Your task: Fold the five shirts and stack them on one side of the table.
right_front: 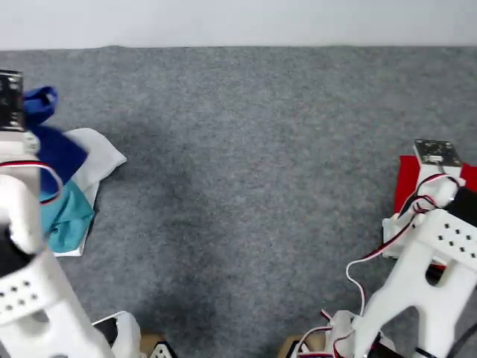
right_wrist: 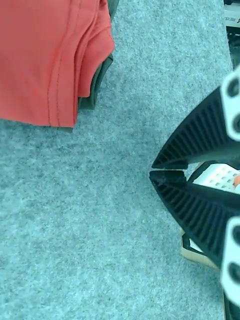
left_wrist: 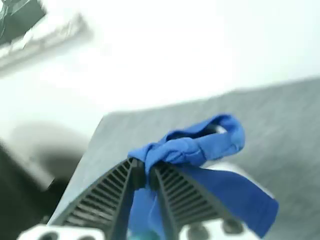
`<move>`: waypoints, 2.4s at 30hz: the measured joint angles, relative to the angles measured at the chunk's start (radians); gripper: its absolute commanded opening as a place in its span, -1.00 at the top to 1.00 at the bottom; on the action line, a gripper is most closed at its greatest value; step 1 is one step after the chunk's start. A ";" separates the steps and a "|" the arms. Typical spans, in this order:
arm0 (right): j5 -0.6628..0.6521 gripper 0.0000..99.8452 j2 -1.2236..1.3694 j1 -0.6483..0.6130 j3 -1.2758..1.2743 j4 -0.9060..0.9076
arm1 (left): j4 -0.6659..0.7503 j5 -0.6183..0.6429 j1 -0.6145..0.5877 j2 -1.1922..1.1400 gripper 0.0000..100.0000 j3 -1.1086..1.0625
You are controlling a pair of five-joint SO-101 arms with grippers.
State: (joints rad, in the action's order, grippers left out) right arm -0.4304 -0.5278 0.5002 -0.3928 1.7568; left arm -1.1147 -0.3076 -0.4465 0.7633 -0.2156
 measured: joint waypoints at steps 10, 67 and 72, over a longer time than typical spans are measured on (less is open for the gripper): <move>0.000 0.98 0.000 0.000 0.000 0.000 | 0.132 0.035 0.400 0.066 0.99 0.000; 0.000 0.98 0.000 -0.511 -0.160 0.000 | -0.284 -0.014 0.328 -0.147 0.73 -0.167; -0.014 0.98 0.000 -0.508 -0.160 0.000 | -0.284 -0.244 0.201 -0.147 0.72 -0.368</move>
State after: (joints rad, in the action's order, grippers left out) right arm -0.4442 -0.5278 -0.0077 -0.5524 1.7568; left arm -1.3986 -0.5516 -0.2455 0.6160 -0.5838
